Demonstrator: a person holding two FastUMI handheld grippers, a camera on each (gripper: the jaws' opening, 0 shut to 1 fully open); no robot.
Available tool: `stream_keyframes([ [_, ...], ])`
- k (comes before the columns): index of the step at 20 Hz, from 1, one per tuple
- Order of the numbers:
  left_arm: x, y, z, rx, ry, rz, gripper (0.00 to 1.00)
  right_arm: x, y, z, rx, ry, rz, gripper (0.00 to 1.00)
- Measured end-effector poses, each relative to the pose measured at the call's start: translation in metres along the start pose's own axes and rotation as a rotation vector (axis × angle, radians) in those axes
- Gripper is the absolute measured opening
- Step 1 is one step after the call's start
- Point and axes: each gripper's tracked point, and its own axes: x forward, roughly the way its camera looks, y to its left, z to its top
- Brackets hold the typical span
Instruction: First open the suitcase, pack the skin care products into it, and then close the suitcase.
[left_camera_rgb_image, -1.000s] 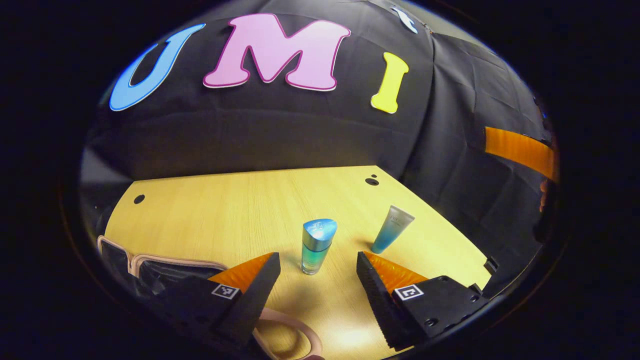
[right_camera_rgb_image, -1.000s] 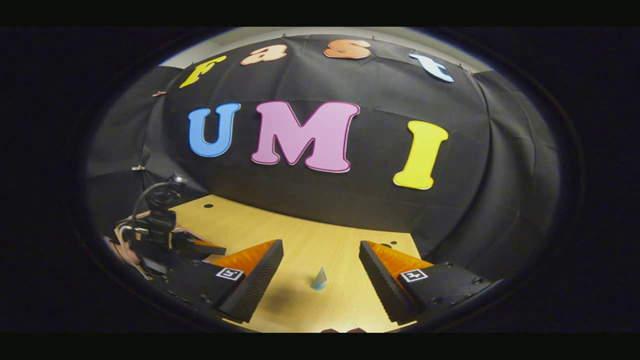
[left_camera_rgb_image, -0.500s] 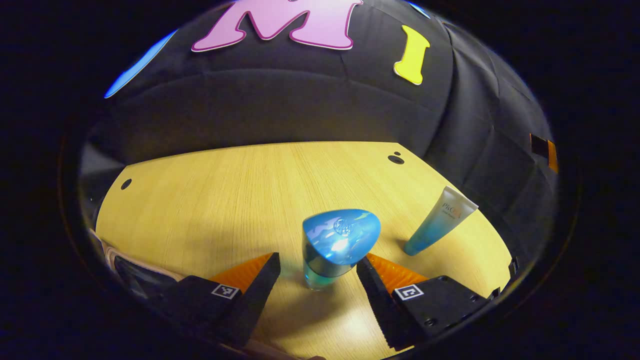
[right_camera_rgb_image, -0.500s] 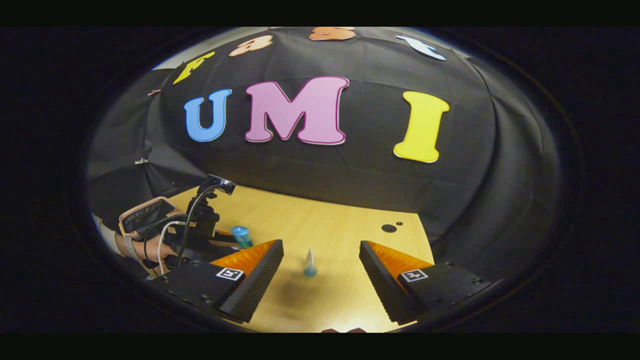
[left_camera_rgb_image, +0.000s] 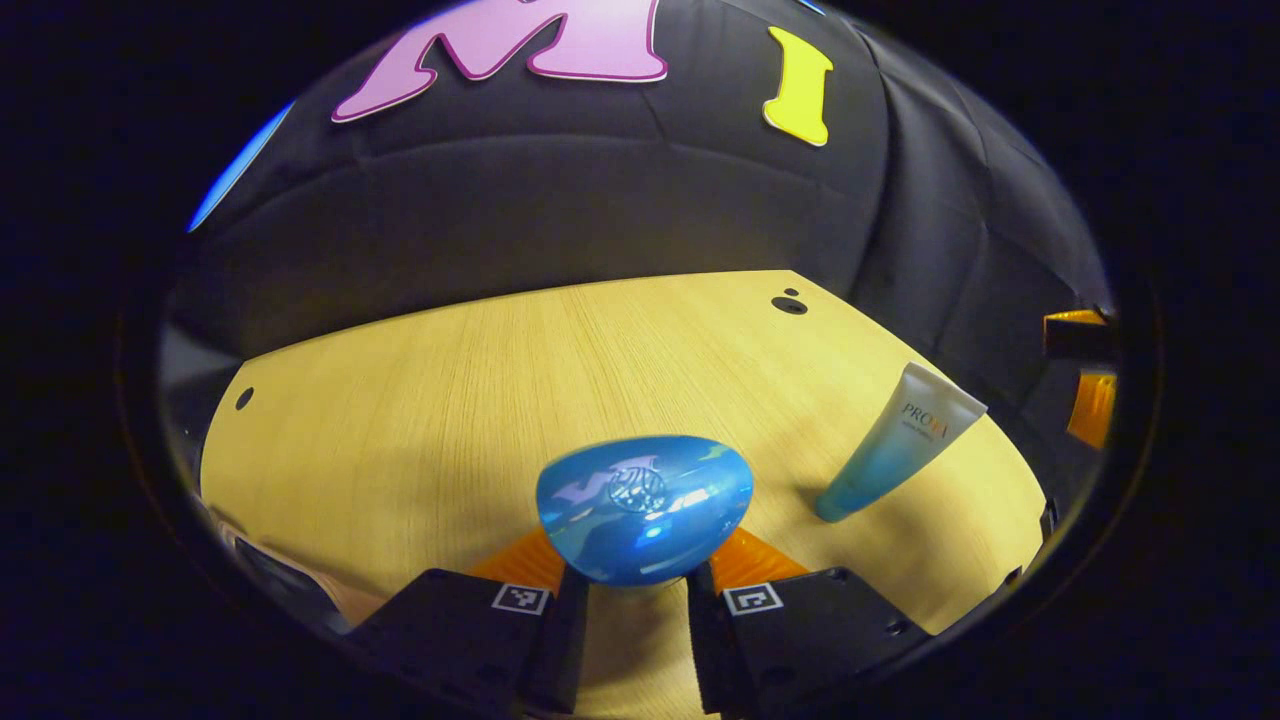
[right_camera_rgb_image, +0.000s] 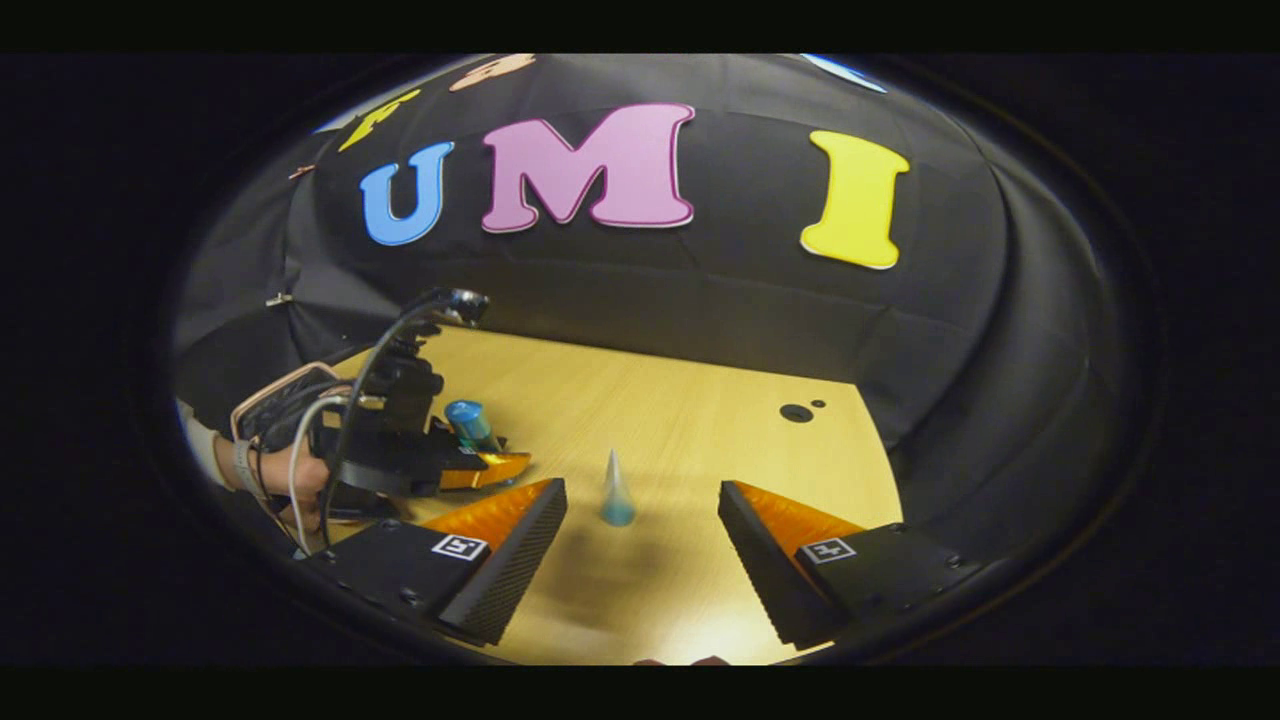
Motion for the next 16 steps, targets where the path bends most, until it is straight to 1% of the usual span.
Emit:
stream_keyframes([
  [1, 0.0, 0.0, 0.001, -0.013, 0.001, 0.0, 0.48, 0.011, 0.004, -0.016, 0.023, 0.061, 0.016, 0.97],
  [2, 0.001, 0.0, 0.002, -0.017, 0.0, 0.0, 0.48, 0.022, 0.004, -0.025, 0.042, 0.087, 0.016, 0.93],
  [3, 0.001, 0.0, 0.002, -0.012, 0.003, -0.002, 0.48, 0.033, 0.0, -0.033, 0.048, 0.114, 0.002, 0.96],
  [4, 0.001, -0.001, 0.0, -0.009, 0.007, -0.003, 0.48, 0.045, -0.001, -0.037, 0.054, 0.131, -0.008, 0.98],
  [5, 0.001, -0.001, 0.001, -0.008, 0.009, -0.004, 0.48, 0.056, -0.003, -0.042, 0.06, 0.149, -0.018, 0.95],
  [6, 0.002, -0.001, 0.001, -0.009, 0.01, -0.004, 0.48, 0.067, -0.003, -0.044, 0.072, 0.156, -0.024, 0.98],
  [7, 0.002, -0.002, 0.0, -0.011, 0.012, -0.005, 0.45, 0.073, -0.002, -0.047, 0.082, 0.169, -0.019, 0.98],
  [8, 0.001, -0.002, 0.001, -0.01, 0.014, -0.007, 0.48, 0.081, -0.003, -0.053, 0.09, 0.187, -0.029, 0.98],
  [11, 0.001, -0.003, 0.002, -0.007, 0.016, -0.013, 0.48, 0.103, -0.001, -0.067, 0.134, 0.23, -0.036, 0.75],
  [13, 0.001, -0.003, 0.001, 0.008, 0.028, -0.016, 0.48, 0.113, 0.0, -0.078, 0.167, 0.267, -0.037, 0.69],
  [14, 0.002, -0.004, 0.0, 0.023, 0.035, -0.018, 0.48, 0.119, 0.001, -0.083, 0.195, 0.29, -0.038, 0.69],
  [15, 0.002, -0.005, 0.0, 0.038, 0.044, -0.021, 0.48, 0.121, -0.001, -0.087, 0.222, 0.309, -0.057, 0.69],
  [16, 0.003, -0.005, 0.0, 0.051, 0.052, -0.025, 0.48, 0.123, -0.005, -0.084, 0.245, 0.305, -0.079, 0.59],
])
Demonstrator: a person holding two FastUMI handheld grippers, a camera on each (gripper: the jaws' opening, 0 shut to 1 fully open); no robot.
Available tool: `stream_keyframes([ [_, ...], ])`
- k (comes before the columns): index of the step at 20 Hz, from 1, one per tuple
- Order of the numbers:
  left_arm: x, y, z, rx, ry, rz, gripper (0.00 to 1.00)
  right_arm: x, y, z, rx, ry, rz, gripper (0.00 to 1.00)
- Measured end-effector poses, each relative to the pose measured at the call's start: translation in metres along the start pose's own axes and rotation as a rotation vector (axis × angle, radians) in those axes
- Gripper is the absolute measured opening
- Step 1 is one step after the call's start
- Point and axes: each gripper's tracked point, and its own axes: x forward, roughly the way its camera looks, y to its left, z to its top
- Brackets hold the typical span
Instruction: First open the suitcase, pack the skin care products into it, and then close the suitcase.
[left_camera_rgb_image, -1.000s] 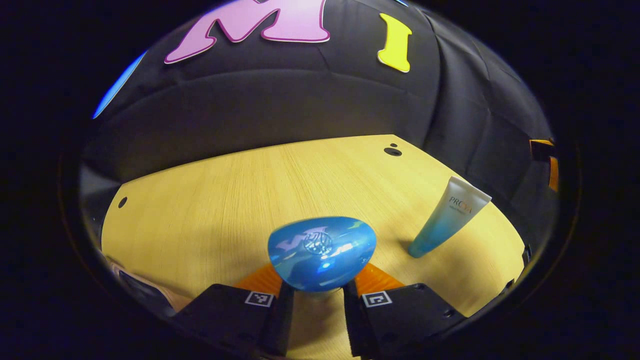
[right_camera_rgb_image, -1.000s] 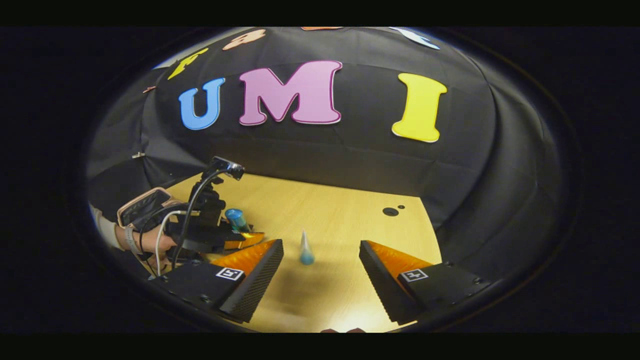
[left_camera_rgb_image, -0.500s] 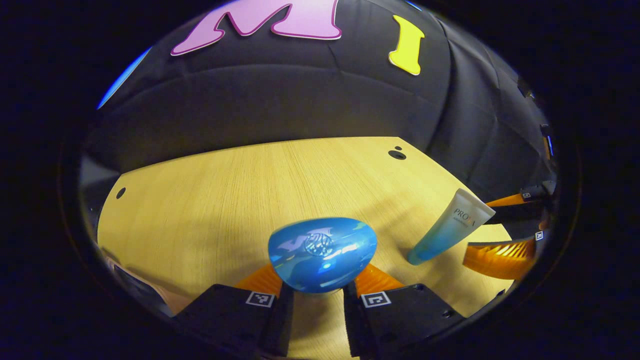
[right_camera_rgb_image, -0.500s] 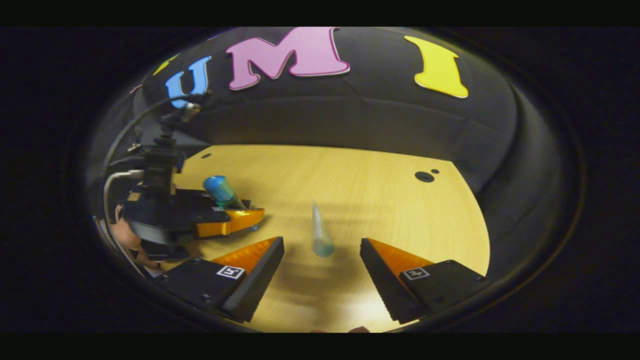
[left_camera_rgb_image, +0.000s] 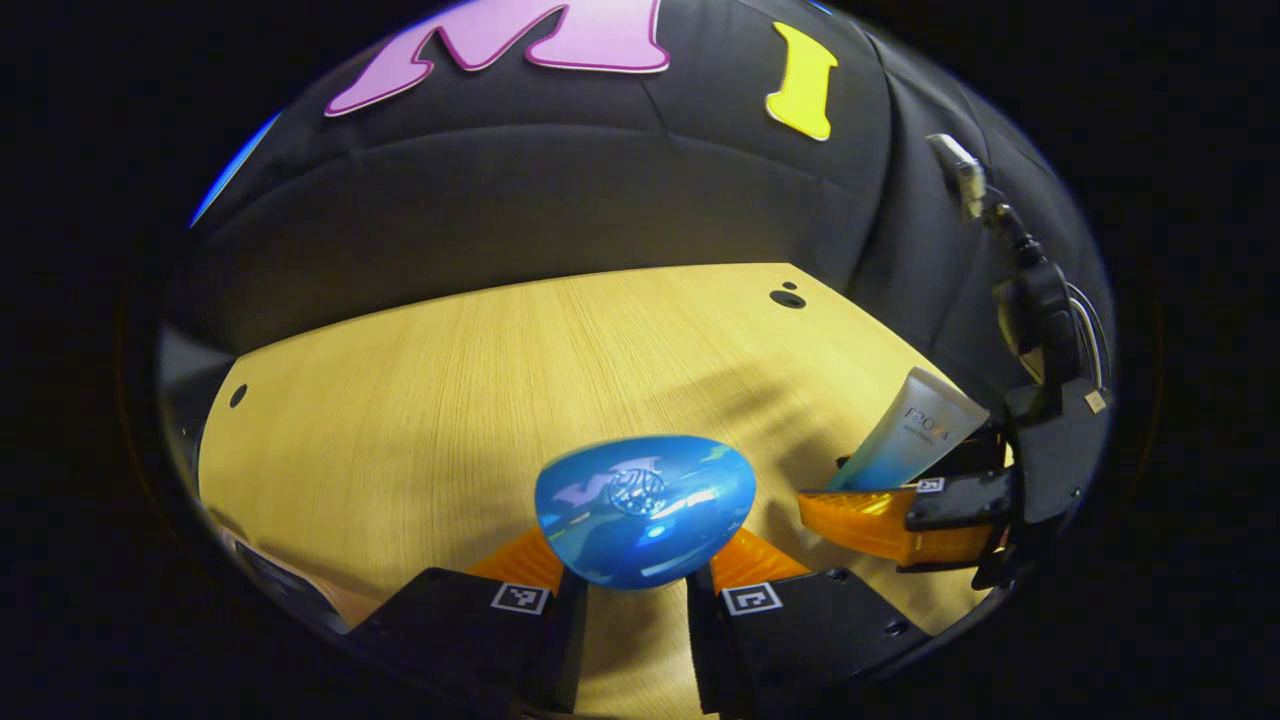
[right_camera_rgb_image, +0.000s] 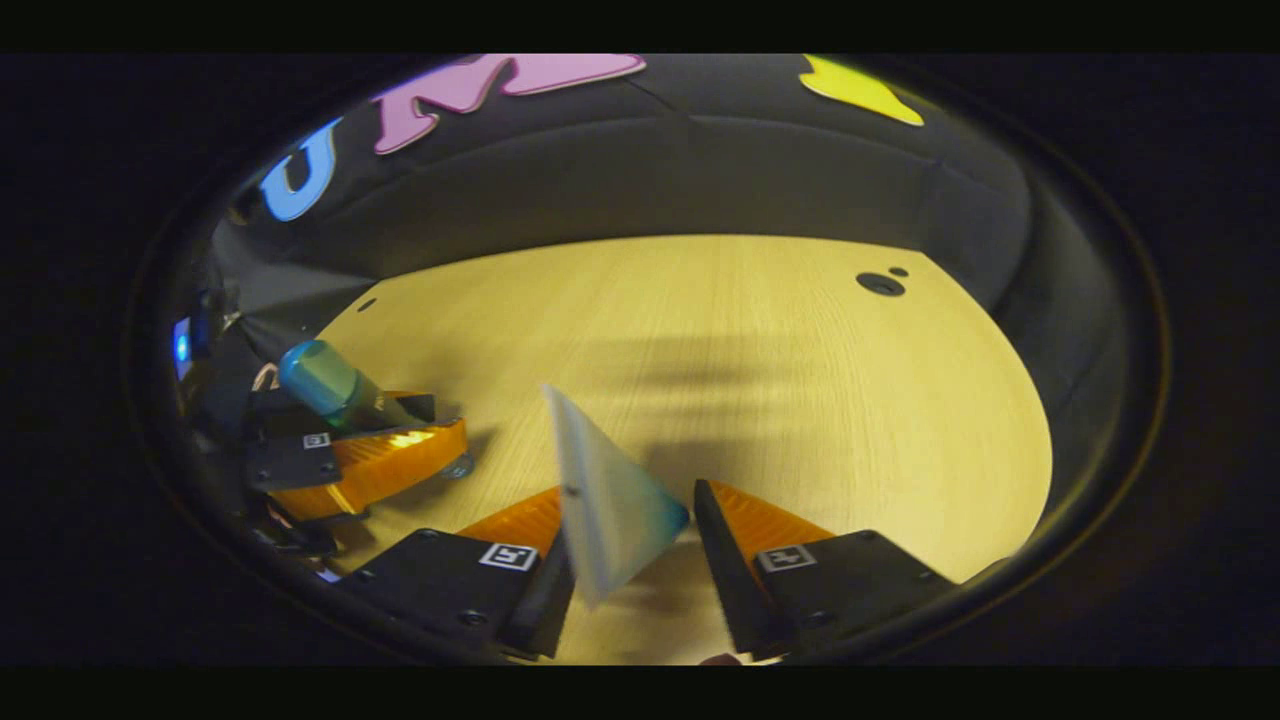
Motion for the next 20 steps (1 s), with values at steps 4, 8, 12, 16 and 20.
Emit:
stream_keyframes([
  [4, 0.0, -0.002, 0.001, -0.012, 0.042, -0.021, 0.48, -0.015, -0.007, 0.011, 0.002, -0.038, -0.012, 0.39],
  [8, -0.03, 0.0, 0.01, -0.067, 0.048, -0.054, 0.48, -0.043, -0.001, 0.016, -0.016, -0.056, 0.011, 0.39],
  [12, -0.092, 0.017, 0.026, -0.079, 0.012, -0.092, 0.51, -0.093, 0.035, 0.03, -0.004, -0.122, 0.074, 0.39],
  [16, -0.153, 0.057, -0.002, -0.097, 0.164, -0.052, 0.48, -0.135, 0.072, 0.037, -0.001, -0.18, 0.139, 0.39],
  [20, -0.204, 0.099, -0.058, -0.2, 0.342, -0.021, 0.48, -0.17, 0.11, 0.024, -0.019, -0.203, 0.185, 0.39],
])
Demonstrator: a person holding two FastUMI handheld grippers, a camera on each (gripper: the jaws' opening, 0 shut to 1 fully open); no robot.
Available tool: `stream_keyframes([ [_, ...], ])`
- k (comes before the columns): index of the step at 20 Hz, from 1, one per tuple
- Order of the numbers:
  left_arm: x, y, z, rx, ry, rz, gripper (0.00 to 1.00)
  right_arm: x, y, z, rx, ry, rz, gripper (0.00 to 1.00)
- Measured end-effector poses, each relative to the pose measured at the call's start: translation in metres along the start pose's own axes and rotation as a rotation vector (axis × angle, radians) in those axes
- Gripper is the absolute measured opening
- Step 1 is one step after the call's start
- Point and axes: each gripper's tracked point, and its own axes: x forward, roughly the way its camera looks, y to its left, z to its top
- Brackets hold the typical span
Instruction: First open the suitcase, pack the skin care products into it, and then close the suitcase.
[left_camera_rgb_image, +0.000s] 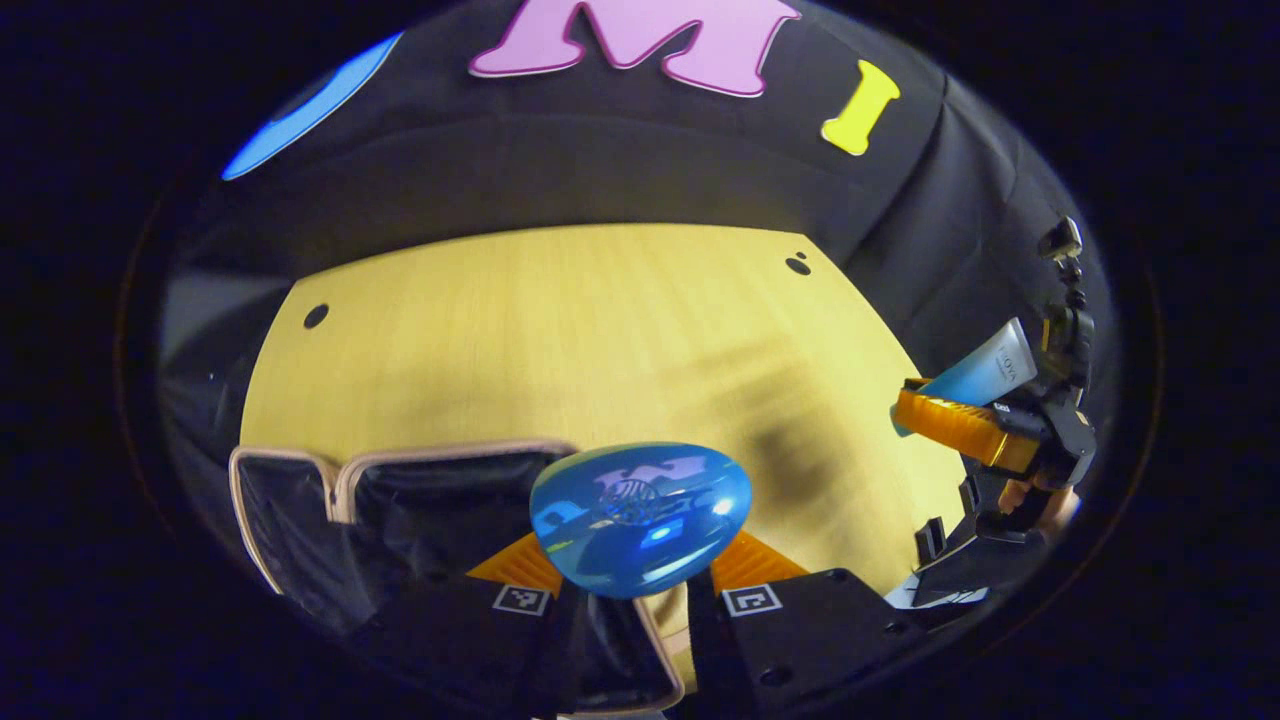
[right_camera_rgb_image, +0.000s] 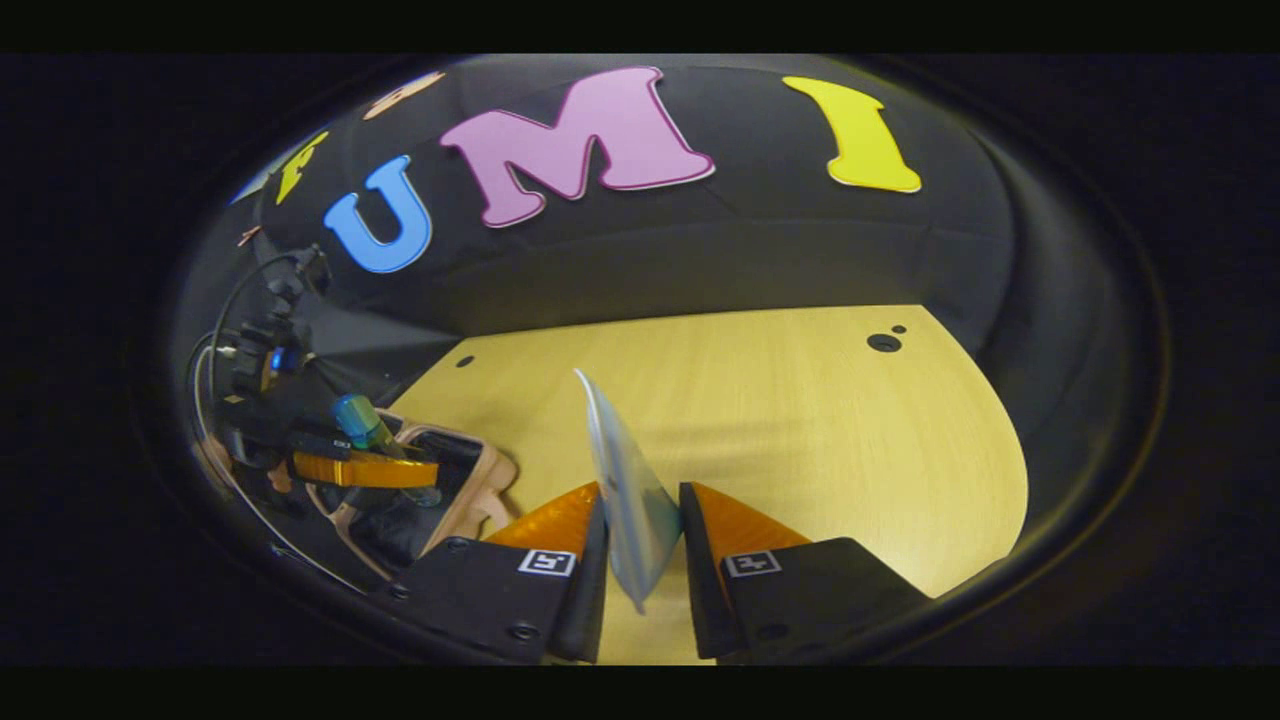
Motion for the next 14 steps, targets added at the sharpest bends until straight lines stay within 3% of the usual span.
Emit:
stream_keyframes([
  [3, 0.001, 0.056, -0.065, -0.009, 0.172, 0.111, 0.48, -0.015, 0.025, -0.013, -0.001, 0.01, 0.04, 0.39],
  [4, 0.003, 0.071, -0.089, -0.019, 0.225, 0.156, 0.44, -0.019, 0.029, -0.016, -0.017, 0.01, 0.04, 0.39],
  [5, 0.007, 0.085, -0.111, -0.032, 0.277, 0.194, 0.48, -0.023, 0.031, -0.02, -0.041, 0.004, 0.03, 0.35],
  [6, 0.018, 0.079, -0.137, -0.053, 0.327, 0.22, 0.52, -0.026, 0.031, -0.024, -0.068, 0.001, 0.017, 0.39],
  [7, 0.024, 0.079, -0.154, -0.071, 0.36, 0.227, 0.48, -0.029, 0.032, -0.031, -0.085, 0.008, 0.012, 0.39],
  [11, 0.036, 0.089, -0.176, -0.091, 0.421, 0.249, 0.45, -0.042, 0.044, -0.042, -0.1, 0.001, 0.008, 0.39],
  [14, 0.044, 0.099, -0.185, -0.086, 0.435, 0.295, 0.52, -0.049, 0.05, -0.049, -0.099, 0.003, 0.001, 0.39],
])
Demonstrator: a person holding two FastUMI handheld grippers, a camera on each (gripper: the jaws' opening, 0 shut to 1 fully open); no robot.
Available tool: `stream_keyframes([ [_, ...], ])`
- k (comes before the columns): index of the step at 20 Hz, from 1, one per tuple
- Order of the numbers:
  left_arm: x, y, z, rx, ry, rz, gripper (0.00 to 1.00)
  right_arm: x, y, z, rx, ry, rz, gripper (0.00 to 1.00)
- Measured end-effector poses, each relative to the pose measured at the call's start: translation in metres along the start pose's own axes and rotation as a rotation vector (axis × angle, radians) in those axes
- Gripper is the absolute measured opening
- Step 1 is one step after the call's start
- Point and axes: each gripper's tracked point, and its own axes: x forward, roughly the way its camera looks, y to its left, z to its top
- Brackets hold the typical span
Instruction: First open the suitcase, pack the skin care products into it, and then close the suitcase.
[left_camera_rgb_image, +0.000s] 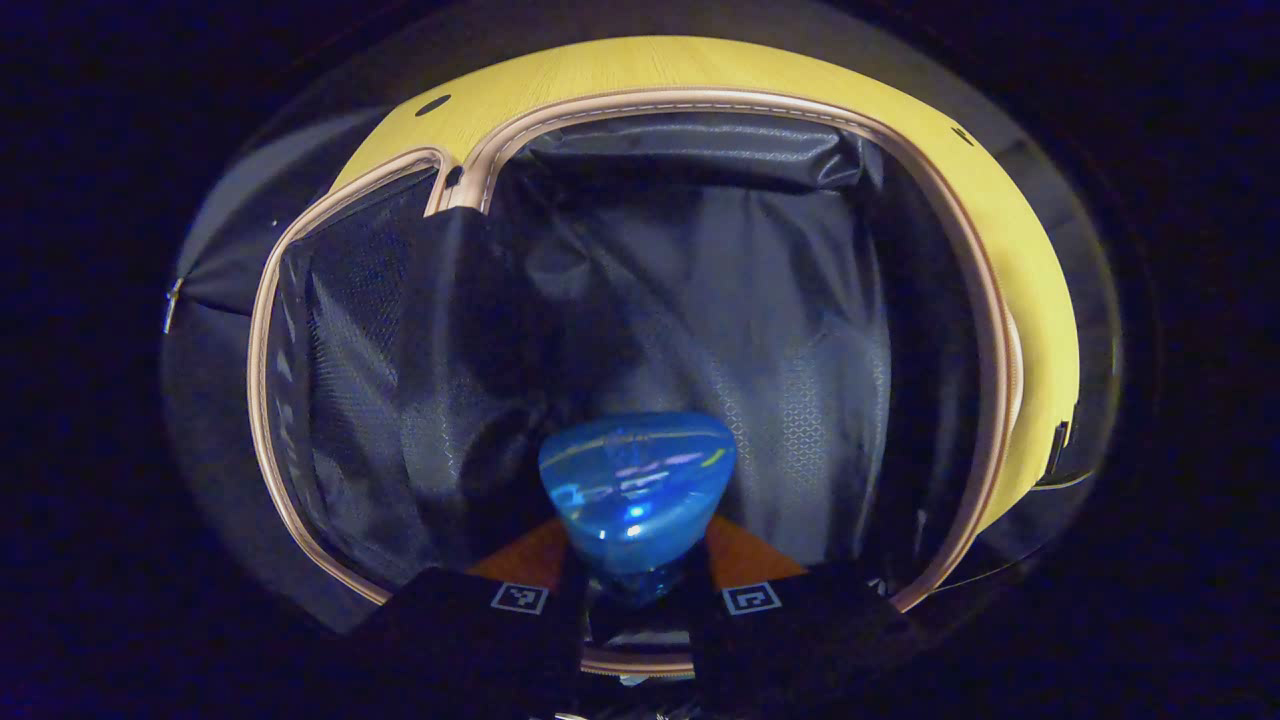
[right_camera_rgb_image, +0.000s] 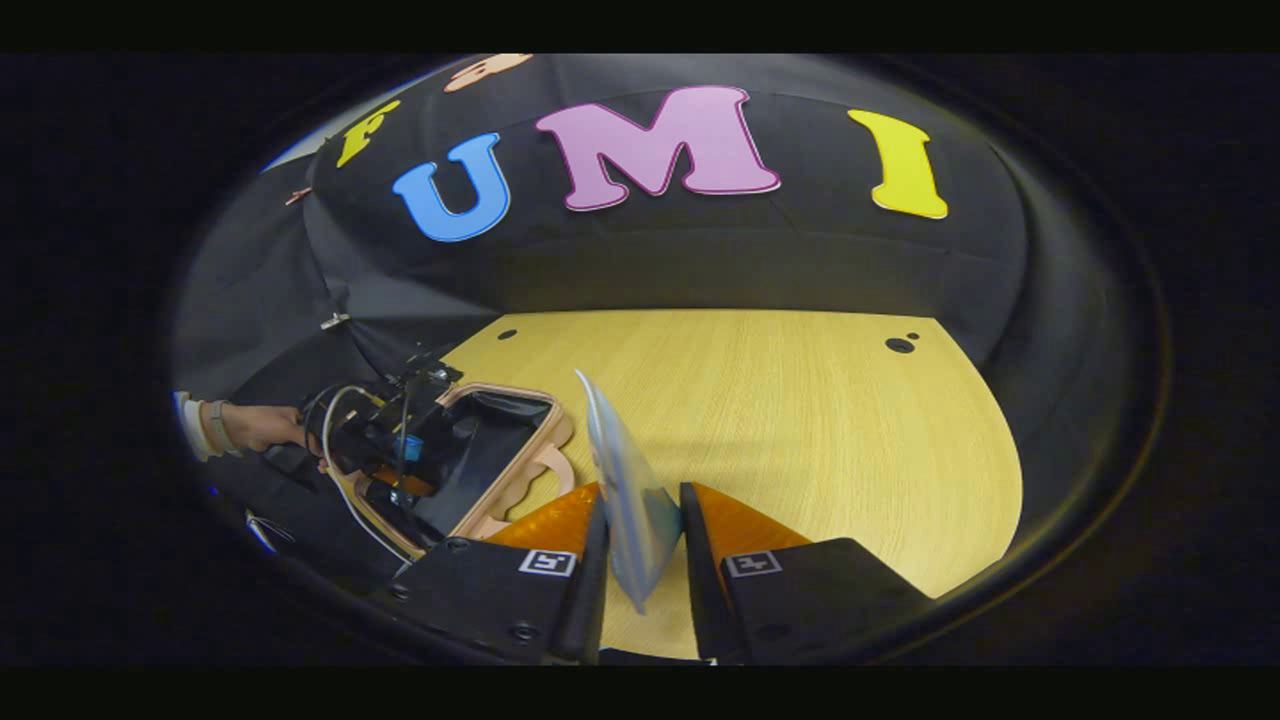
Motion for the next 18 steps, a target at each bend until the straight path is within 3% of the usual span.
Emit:
stream_keyframes([
  [4, -0.009, 0.001, 0.009, 0.015, -0.07, 0.019, 0.52, -0.004, 0.012, -0.01, -0.028, 0.019, -0.005, 0.39],
  [5, -0.015, -0.001, 0.011, 0.024, -0.097, 0.027, 0.69, -0.002, 0.017, -0.014, -0.042, 0.036, 0.001, 0.39],
  [7, -0.035, -0.001, 0.018, 0.053, -0.183, 0.049, 0.88, 0.003, 0.034, -0.015, -0.065, 0.054, 0.027, 0.39],
  [9, -0.059, -0.004, 0.027, 0.077, -0.3, 0.027, 0.89, 0.01, 0.053, -0.015, -0.084, 0.064, 0.061, 0.39],
  [13, -0.105, 0.023, 0.032, 0.136, -0.476, 0.088, 0.89, 0.035, 0.102, -0.02, -0.097, 0.11, 0.144, 0.39],
  [16, -0.123, 0.037, 0.007, 0.045, -0.516, 0.03, 0.89, 0.054, 0.152, -0.036, -0.087, 0.183, 0.229, 0.39],
  [18, -0.132, 0.071, -0.006, -0.009, -0.557, 0.078, 0.9, 0.07, 0.181, -0.052, -0.072, 0.261, 0.27, 0.39],
])
